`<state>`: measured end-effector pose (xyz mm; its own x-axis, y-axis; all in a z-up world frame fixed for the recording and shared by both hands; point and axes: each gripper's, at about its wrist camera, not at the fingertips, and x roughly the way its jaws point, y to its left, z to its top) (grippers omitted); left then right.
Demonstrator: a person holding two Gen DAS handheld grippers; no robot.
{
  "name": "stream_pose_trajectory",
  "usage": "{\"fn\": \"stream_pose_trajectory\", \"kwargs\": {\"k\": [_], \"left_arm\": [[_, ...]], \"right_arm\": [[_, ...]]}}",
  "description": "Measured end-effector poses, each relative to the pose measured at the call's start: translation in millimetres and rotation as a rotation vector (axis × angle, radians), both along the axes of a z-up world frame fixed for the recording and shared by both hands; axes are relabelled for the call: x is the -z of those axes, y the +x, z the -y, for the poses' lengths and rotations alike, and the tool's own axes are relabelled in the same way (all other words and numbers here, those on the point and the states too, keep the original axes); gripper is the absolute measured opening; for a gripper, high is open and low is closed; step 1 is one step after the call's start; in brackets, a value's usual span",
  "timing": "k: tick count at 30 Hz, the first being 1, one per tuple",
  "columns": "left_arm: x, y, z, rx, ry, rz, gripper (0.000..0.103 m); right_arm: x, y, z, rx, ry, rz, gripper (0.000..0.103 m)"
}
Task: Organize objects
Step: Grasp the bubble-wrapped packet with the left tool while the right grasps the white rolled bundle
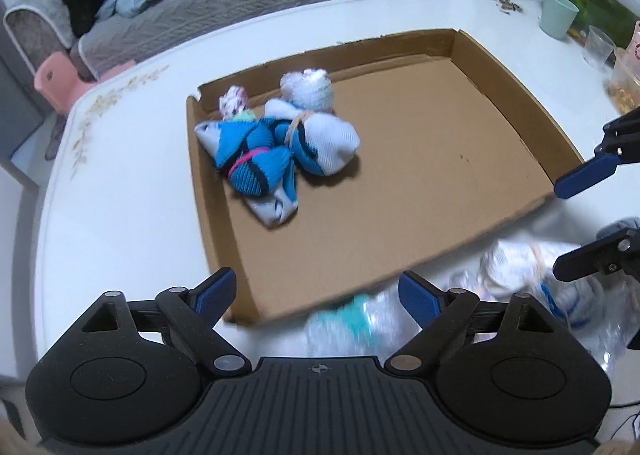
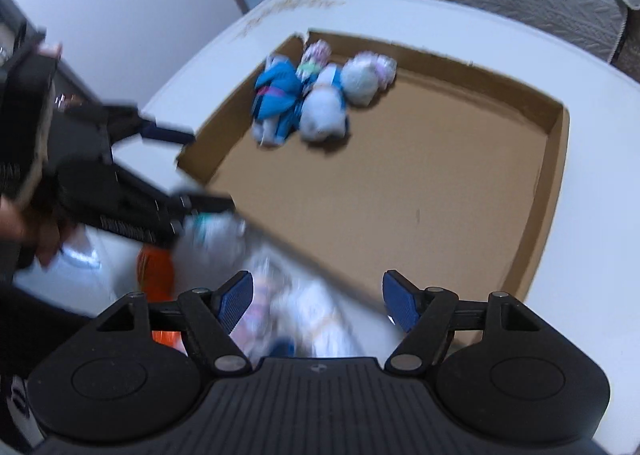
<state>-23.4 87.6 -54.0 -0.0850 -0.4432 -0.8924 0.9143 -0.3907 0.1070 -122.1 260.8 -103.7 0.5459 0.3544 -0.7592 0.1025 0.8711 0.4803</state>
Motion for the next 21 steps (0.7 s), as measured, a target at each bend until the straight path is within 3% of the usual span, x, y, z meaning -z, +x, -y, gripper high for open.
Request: {"fn": "stream_pose_trajectory", "kwargs": {"k": [7,15,21], "left_arm": [[16,13,-16,-0.192,0.109,-0.098,0.094],[32,4,-14,-0.217,0.076,-0.061,0.094],[38,-4,-12,-0.184,0.047,-0.049,0.095]], "right_arm": [[18,2,-9,-0.032,0.013,-0.039,0.065],[32,5,-14,-0.034,0.011,-0.067,0.062],[37,7,-12,0.008,0.033,-0.093,0.057]]}}
